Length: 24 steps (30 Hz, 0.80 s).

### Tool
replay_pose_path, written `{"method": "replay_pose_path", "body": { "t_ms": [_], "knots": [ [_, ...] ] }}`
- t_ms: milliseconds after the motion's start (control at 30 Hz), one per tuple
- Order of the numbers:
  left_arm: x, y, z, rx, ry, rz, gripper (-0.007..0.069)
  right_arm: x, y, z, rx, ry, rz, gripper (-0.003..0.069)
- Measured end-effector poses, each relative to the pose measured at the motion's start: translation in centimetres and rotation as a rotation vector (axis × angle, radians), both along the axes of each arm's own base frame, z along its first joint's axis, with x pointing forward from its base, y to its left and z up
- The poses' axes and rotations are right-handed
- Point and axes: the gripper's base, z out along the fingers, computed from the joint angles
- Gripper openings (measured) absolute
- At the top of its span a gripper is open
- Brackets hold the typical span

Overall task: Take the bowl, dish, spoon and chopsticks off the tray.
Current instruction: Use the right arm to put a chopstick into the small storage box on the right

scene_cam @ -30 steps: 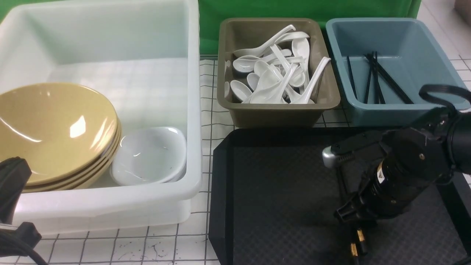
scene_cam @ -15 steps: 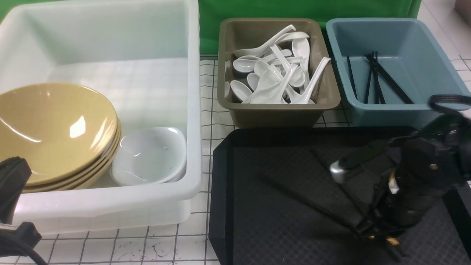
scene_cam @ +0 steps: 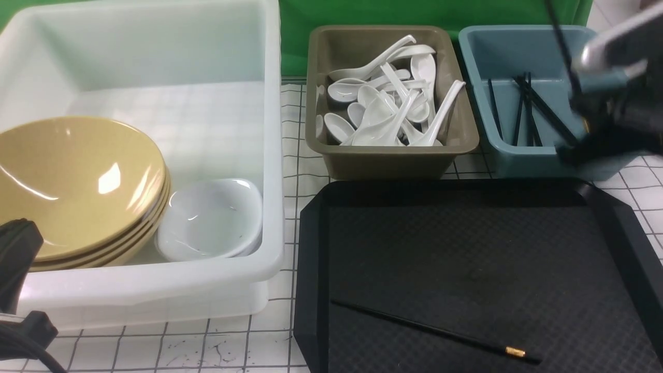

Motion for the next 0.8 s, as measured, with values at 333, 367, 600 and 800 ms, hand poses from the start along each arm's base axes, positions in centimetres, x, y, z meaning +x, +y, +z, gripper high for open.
{"method": "replay_pose_path", "body": {
  "t_ms": [333,367,600,800],
  "knots": [
    [-0.1,0.0,-0.3,0.005,0.035,-0.003,-0.0013,11.0,-4.4,-6.9,0.329,0.185,-0.223,0.0258],
    [-0.1,0.0,-0.3,0.005,0.037,-0.003,-0.0013,11.2,-4.5,-7.4,0.323,0.199,-0.232,0.0270],
    [-0.1,0.0,-0.3,0.005,0.038,-0.003,-0.0013,9.8,-4.3,-8.6,-0.047,0.365,-0.374,0.0353],
    [0.0,0.0,-0.2,0.004,0.024,-0.002,-0.0013,3.1,2.0,-7.1,-0.306,0.758,-0.087,0.0227]
  ]
}}
